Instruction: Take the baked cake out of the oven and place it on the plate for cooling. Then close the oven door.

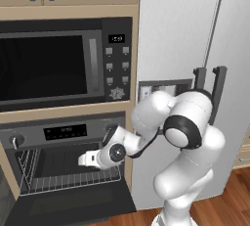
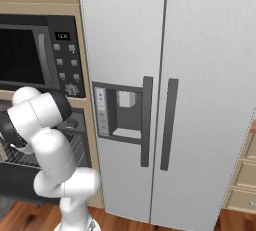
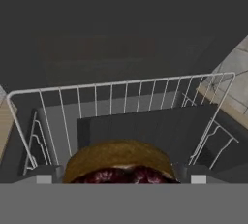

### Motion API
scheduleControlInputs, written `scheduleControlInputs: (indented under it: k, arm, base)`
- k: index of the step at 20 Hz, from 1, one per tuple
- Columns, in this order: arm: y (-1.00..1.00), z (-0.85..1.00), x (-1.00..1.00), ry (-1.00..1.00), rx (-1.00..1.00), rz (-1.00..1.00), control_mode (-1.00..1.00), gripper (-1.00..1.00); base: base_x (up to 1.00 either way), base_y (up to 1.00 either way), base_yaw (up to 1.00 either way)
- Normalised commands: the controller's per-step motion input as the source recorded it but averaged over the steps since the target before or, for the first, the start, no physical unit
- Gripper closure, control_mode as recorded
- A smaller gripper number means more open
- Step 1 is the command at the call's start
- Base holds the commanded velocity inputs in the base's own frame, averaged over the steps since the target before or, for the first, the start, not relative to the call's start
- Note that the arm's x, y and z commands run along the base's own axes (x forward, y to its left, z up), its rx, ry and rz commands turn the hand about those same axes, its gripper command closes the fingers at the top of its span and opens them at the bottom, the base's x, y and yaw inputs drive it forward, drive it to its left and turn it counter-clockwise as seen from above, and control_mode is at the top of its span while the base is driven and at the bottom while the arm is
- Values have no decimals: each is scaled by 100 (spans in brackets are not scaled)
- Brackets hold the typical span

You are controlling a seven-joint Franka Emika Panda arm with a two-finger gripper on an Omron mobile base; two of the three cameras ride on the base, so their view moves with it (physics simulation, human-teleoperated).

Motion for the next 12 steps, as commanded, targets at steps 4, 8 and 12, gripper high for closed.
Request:
scheduleControlInputs:
  k: [4, 8, 12]
  arm:
    - [0, 35, -10, 8, 0, 0, -100, 100]
    - [0, 32, -4, 10, 0, 0, -100, 100]
    - [8, 24, 0, 4, 0, 0, -100, 100]
  base:
    - [0, 0, 0]
    - [0, 0, 0]
    - [0, 0, 0]
